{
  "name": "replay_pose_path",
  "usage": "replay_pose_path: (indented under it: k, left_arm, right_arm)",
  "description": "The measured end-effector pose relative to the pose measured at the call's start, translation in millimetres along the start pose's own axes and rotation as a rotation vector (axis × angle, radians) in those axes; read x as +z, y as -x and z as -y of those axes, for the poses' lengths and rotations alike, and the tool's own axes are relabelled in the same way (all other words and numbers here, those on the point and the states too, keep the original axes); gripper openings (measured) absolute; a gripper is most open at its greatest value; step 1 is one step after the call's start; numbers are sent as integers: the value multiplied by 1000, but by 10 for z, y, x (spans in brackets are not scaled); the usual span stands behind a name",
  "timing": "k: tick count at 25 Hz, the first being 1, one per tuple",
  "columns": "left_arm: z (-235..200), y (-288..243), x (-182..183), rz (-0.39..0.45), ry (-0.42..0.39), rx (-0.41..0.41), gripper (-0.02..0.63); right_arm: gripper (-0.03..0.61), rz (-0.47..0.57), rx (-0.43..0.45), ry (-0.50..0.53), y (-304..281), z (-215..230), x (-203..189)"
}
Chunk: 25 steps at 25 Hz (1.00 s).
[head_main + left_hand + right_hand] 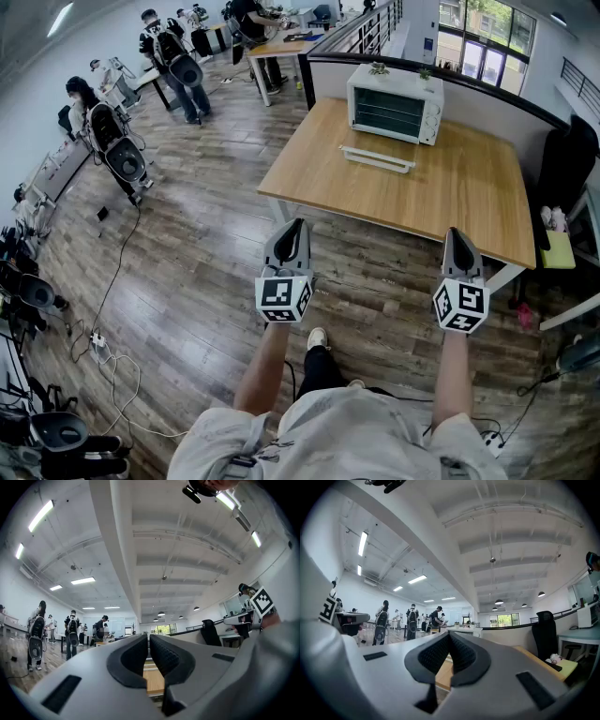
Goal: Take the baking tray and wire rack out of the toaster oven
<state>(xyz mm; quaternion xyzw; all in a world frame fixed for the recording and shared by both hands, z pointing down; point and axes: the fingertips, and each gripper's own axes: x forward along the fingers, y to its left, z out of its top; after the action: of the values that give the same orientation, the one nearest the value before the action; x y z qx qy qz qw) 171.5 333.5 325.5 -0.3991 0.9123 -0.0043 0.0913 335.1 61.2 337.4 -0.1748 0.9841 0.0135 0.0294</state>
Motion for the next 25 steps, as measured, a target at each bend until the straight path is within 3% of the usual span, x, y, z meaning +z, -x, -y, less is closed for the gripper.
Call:
replay_pose_path:
  k: [11, 16, 25]
  left_arm:
    - [58, 94, 0, -10, -16, 13, 28]
    - [73, 115, 6, -5, -6, 17, 28]
    - [103, 129, -29, -4, -11, 10, 28]
  right_arm:
    - [20, -1, 26, -10, 41, -34, -33]
    - [20, 49, 29, -47, 107, -38, 4]
    - [27, 18, 34, -31, 70, -65, -78]
